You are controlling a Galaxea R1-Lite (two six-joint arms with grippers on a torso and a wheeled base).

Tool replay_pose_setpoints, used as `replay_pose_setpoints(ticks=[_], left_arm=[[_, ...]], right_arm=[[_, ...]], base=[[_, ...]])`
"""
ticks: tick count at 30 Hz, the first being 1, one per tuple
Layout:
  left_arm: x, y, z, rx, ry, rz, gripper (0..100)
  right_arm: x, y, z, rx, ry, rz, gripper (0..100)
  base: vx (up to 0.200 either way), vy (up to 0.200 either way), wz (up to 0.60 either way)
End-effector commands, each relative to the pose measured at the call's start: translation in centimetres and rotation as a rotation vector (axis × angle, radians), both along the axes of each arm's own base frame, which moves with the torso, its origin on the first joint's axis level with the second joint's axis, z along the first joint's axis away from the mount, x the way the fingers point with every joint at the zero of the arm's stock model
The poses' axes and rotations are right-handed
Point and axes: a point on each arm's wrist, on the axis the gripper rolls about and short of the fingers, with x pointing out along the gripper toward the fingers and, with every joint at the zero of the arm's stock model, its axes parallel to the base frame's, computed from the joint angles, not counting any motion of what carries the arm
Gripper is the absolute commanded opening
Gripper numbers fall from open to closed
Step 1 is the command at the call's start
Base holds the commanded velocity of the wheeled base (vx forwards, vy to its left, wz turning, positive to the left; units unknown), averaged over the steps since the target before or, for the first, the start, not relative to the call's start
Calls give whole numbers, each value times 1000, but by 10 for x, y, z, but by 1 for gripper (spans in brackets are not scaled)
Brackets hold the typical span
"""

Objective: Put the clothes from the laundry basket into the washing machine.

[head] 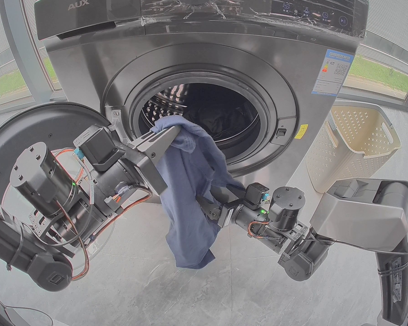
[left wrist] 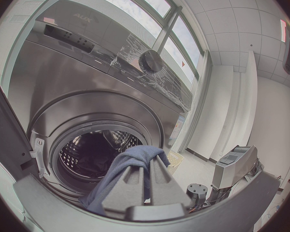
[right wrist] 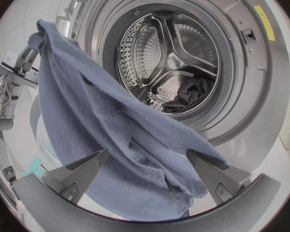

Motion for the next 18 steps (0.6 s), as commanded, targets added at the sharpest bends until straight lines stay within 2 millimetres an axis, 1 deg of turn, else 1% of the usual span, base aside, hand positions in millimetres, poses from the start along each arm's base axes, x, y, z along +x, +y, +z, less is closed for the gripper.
replay_pose_setpoints(ticks=[1,15,16,18], left_arm=[[-1,0,0,-1,-2,-1,0],[0,0,0,-1,2,-2,0],[0,0,0,-1,1,-2,0],[0,0,0,-1,1,-2,0]], right_arm=[[4,5,-5,2,-4,1,100],[19,21,-5,37,-61,5,100],[20,22,-4,41,-67,7,0],[20,25,-2,50,-78,11,0]], base=[[0,0,0],[0,0,0],[0,0,0],[0,0,0]])
